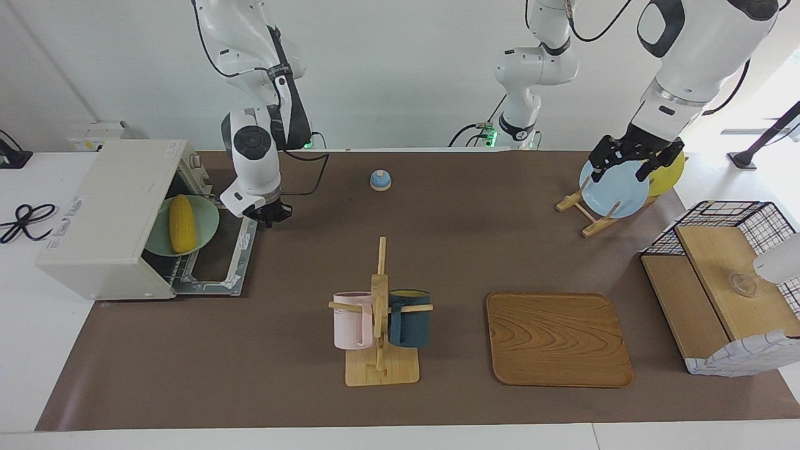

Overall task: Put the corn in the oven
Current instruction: 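Release the plate inside the oven and withdraw the right gripper, then push the oven door closed with the right gripper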

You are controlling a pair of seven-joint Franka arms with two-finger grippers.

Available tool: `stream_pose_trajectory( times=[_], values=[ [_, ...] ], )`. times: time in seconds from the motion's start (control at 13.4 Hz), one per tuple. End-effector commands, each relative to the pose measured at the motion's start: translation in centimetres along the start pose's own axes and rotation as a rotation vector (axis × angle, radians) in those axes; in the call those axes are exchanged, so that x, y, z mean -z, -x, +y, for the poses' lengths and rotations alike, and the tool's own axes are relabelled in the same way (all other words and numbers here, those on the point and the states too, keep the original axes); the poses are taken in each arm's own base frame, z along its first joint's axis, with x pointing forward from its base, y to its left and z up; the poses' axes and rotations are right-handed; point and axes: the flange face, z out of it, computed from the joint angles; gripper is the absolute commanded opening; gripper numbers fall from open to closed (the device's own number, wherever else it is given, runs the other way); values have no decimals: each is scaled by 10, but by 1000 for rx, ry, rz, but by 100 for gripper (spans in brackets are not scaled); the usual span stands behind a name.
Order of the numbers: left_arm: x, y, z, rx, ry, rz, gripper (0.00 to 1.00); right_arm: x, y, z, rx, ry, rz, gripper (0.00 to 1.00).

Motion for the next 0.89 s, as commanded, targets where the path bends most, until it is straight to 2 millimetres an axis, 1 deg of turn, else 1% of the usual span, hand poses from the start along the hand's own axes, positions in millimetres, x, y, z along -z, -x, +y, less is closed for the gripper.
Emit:
stream_pose_trajectory(
  times=[0.0,0.15,0.45,0.67,0.82],
  values=[
    [1,5,-1,1,-7,-11,100,-4,16,6,-23,-19,14,0],
    [2,5,-2,2,-7,-11,100,-8,21,7,-22,-17,8,0],
    [2,5,-2,2,-7,-11,100,-10,20,16,-36,-20,6,0],
    [2,5,-2,2,-7,-11,100,-13,20,28,-51,-13,-1,0],
    [2,5,-2,2,-7,-11,100,-12,20,28,-51,-11,-3,0]
  ],
)
